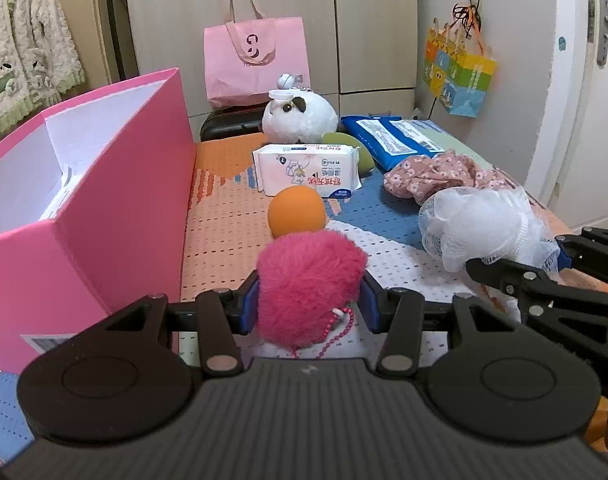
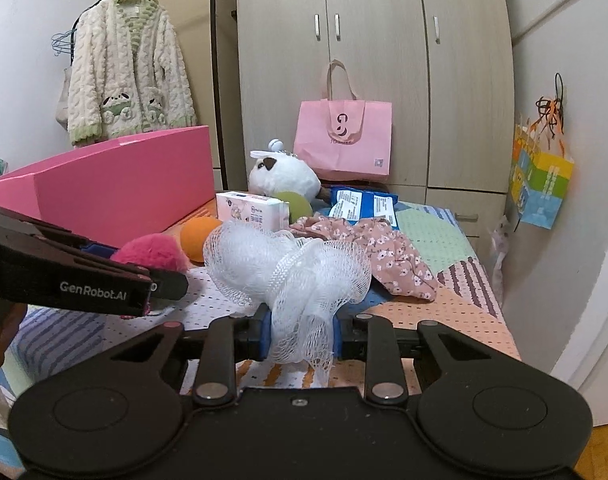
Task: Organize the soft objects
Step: 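Grasp the pink pom-pom with the left gripper while the right gripper grasps the white bath puff, then carry the pink pom-pom and white bath puff over the pink box with both grippers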
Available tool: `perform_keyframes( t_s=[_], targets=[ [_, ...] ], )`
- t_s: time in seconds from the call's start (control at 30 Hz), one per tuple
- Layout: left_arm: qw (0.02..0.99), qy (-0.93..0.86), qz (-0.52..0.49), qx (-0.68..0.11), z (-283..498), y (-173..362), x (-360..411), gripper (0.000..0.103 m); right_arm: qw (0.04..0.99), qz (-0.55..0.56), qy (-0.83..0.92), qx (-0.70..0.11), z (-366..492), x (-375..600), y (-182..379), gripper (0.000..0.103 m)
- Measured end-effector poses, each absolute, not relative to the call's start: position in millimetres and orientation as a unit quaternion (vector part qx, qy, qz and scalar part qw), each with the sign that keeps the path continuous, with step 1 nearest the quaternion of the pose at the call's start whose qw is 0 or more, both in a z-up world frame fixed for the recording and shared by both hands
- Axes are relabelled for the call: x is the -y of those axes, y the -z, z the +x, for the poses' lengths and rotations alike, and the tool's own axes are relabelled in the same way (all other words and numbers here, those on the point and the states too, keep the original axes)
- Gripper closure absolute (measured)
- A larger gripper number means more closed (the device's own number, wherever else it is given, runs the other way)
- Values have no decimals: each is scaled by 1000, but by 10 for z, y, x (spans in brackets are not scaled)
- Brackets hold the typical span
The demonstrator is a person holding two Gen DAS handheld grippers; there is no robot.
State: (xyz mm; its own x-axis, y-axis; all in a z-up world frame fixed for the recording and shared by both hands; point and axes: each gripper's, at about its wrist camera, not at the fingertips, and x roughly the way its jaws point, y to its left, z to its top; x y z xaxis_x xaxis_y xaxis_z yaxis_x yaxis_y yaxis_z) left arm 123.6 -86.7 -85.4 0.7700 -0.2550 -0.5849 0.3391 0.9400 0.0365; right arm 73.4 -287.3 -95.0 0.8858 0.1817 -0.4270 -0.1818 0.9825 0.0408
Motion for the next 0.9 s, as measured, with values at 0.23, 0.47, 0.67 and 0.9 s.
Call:
perform_keyframes(
  t_s=[0.23, 0.47, 0.67, 0.9],
  targets=[
    [931, 182, 62, -311, 1148, 798, 779, 55, 965, -6, -101, -243, 669, 2815, 885, 71],
    [925, 202, 53, -319, 1047, 741, 684, 55, 955, -6, -126, -267, 613, 2793, 790, 70],
    [912, 226, 35, -340, 1006, 681, 534, 55, 946, -8, -156, -283, 572, 2744, 669, 70],
    [912, 221, 38, -344, 916, 636, 347, 55, 922, 25, -201, -331, 595, 2798, 468, 70]
  ],
)
